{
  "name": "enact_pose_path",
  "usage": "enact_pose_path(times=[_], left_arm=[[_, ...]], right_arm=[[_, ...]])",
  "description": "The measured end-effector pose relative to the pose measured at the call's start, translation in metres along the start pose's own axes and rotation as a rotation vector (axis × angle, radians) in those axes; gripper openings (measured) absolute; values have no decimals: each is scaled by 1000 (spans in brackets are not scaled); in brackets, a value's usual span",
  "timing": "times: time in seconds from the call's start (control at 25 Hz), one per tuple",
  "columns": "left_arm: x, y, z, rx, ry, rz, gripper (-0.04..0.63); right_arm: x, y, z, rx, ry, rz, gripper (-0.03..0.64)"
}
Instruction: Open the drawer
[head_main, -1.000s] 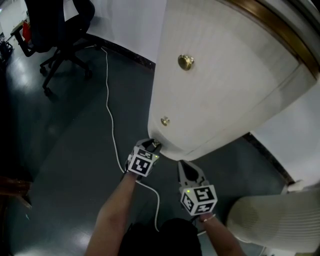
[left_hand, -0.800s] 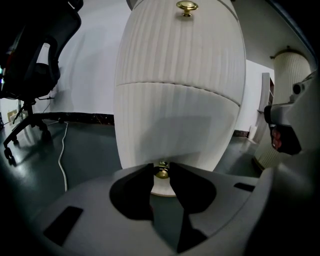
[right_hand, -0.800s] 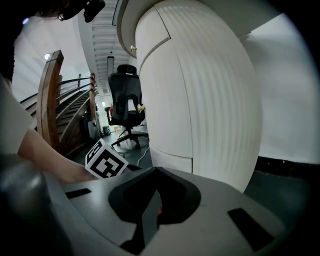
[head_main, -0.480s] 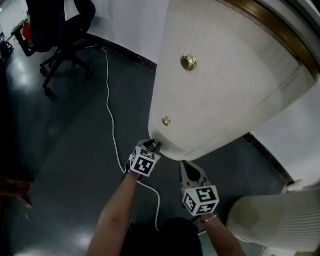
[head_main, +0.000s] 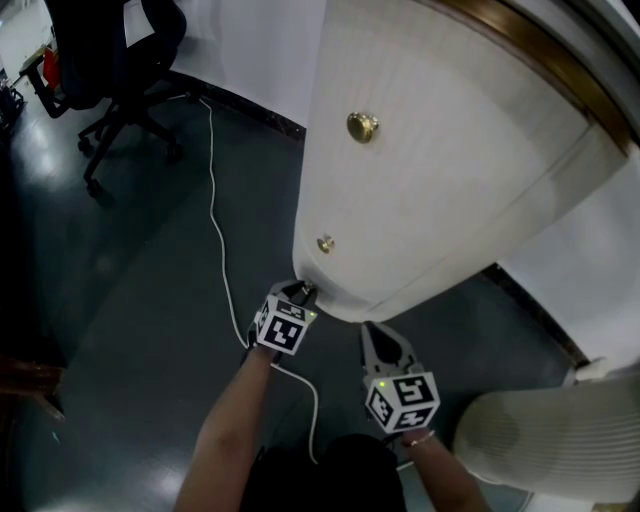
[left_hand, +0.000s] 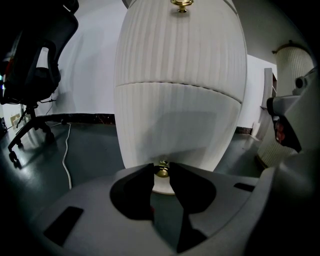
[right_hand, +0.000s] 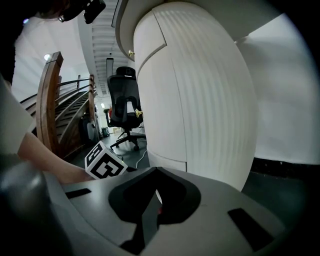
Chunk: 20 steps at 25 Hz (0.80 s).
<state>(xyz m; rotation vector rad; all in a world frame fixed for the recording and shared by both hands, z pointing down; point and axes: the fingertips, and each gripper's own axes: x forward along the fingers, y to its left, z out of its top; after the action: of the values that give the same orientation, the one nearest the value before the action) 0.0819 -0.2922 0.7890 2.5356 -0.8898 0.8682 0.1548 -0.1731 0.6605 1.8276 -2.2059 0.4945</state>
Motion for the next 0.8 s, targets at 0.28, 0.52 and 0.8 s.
enact_pose_path(times=[0.28, 0.52, 0.8], left_arm=[[-1, 0, -1, 12, -1, -2, 100], [-24, 7, -22, 41, -7, 8, 99], [-53, 16, -47, 27, 16, 41, 98]], right_arm=[[-4, -5, -1, 1, -10, -1, 3], [-6, -7, -4, 25, 1, -7, 3], [-7, 17, 2, 4, -17, 48, 3]])
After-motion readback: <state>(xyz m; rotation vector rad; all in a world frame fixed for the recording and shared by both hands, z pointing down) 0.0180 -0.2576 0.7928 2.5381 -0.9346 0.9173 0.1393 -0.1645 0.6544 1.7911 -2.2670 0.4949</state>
